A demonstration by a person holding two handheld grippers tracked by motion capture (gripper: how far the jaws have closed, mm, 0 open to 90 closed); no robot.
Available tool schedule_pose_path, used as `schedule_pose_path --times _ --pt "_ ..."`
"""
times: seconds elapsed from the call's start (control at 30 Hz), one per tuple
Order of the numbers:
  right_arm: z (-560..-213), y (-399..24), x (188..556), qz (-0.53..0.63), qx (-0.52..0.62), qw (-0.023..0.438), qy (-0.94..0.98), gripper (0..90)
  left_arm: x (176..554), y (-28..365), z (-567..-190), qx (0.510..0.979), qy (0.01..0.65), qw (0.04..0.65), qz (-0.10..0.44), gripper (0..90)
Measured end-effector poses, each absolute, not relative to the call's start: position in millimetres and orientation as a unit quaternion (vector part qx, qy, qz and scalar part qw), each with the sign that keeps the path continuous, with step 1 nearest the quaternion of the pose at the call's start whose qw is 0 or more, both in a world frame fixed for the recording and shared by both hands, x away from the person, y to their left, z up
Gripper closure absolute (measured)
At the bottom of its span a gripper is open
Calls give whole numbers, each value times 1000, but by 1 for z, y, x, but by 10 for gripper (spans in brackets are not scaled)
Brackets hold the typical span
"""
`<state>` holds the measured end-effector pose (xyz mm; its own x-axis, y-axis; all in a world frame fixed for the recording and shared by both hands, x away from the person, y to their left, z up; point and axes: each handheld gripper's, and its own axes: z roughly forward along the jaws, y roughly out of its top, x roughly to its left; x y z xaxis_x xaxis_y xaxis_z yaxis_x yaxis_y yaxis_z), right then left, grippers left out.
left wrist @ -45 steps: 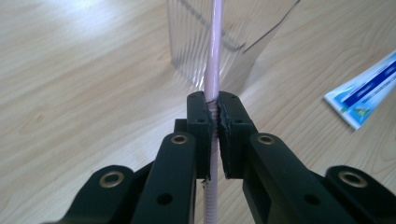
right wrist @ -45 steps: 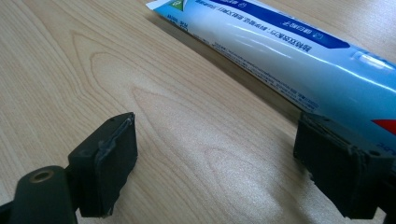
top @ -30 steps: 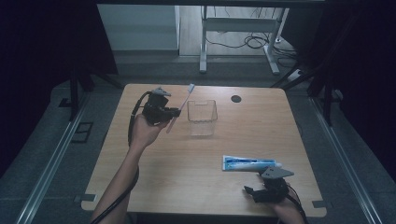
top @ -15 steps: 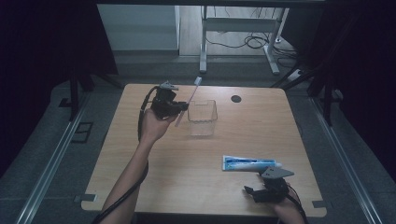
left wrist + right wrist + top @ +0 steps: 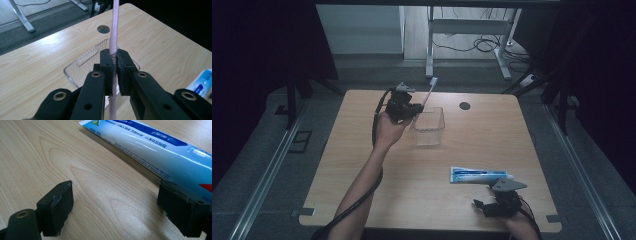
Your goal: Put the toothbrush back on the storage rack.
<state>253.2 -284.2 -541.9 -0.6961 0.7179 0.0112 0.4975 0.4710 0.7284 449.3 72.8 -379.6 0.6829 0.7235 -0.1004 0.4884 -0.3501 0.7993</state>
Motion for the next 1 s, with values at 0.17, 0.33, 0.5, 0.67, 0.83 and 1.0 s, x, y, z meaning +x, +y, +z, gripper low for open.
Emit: schedule_pose_path --times 0.17,0.33,0.5,0.67,0.83,1.0 --pt "-542 -284 253 367 359 150 845 134 457 63 -385 808 374 432 143 842" --pt "-542 -285 253 368 358 148 845 134 464 52 -394 809 374 429 151 842" --pt "-542 -285 254 369 359 148 844 134 470 45 -401 808 373 428 156 842" --pt "-542 -285 254 370 357 147 845 134 474 40 -409 812 372 420 159 842" --pt "-542 -285 254 370 357 147 845 134 475 36 -419 816 369 413 164 841" --pt "-542 -285 254 370 357 146 845 134 476 32 -428 821 368 404 163 841"
